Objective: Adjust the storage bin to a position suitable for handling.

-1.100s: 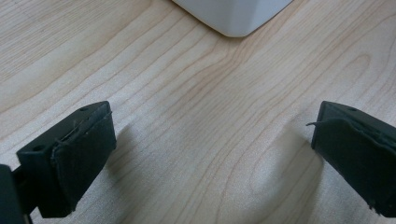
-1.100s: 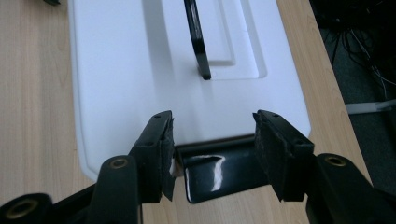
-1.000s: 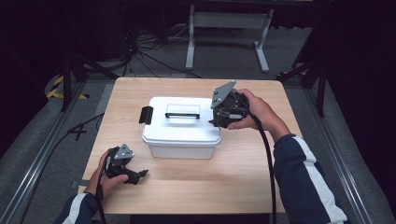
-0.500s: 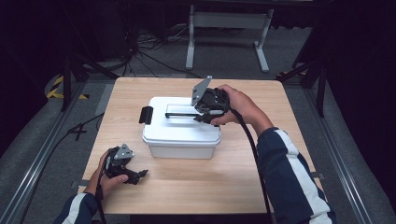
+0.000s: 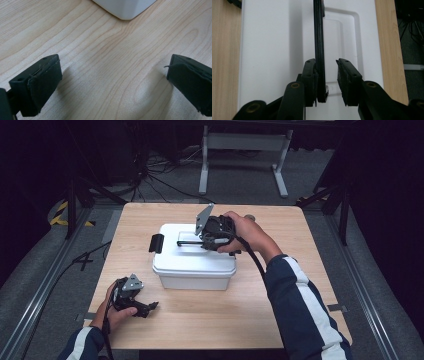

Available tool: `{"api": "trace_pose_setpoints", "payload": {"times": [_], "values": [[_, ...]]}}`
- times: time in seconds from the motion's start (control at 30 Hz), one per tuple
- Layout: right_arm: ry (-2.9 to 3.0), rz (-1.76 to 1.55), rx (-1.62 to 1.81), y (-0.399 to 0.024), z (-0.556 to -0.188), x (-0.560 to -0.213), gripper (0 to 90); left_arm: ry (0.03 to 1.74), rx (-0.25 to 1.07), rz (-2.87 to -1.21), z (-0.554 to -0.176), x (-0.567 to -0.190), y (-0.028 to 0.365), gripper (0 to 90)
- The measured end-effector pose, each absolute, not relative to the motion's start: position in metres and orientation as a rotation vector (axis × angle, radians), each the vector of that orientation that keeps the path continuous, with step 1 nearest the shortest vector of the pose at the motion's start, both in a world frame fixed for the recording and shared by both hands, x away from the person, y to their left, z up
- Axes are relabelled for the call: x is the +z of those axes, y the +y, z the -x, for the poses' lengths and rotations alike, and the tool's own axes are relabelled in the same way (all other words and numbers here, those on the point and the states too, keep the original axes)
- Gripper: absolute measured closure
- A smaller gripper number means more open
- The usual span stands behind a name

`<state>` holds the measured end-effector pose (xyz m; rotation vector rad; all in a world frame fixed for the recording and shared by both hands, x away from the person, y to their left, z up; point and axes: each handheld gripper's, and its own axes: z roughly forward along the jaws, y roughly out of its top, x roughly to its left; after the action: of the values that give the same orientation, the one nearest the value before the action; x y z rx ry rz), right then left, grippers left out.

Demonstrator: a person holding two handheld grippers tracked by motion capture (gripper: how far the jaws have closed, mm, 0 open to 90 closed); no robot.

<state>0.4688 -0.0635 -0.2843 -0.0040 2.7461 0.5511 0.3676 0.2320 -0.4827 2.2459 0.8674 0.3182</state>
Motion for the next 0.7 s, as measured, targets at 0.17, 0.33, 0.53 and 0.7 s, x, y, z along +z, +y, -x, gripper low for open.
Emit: {"api": "trace_pose_setpoints", "payload": {"times": [0.17,0.33,0.53,0.7], "values": [[2.740,0.017,0.563,-0.0611,-0.4684,-0.2865,76.9,0.869,0.323,-2.237,-0.3676,-0.4834,0.2317,0.3],[2.720,0.058,0.579,-0.0582,-0.4644,-0.2847,84.0,0.869,0.323,-2.238,-0.3676,-0.4834,0.2317,0.3],[2.707,0.068,0.593,-0.0585,-0.4647,-0.2831,84.3,0.867,0.327,-2.238,-0.3678,-0.4834,0.2318,0.3],[2.692,0.090,0.622,-0.0584,-0.4650,-0.2792,84.4,0.867,0.326,-2.239,-0.3678,-0.4832,0.2318,0.3]]}}
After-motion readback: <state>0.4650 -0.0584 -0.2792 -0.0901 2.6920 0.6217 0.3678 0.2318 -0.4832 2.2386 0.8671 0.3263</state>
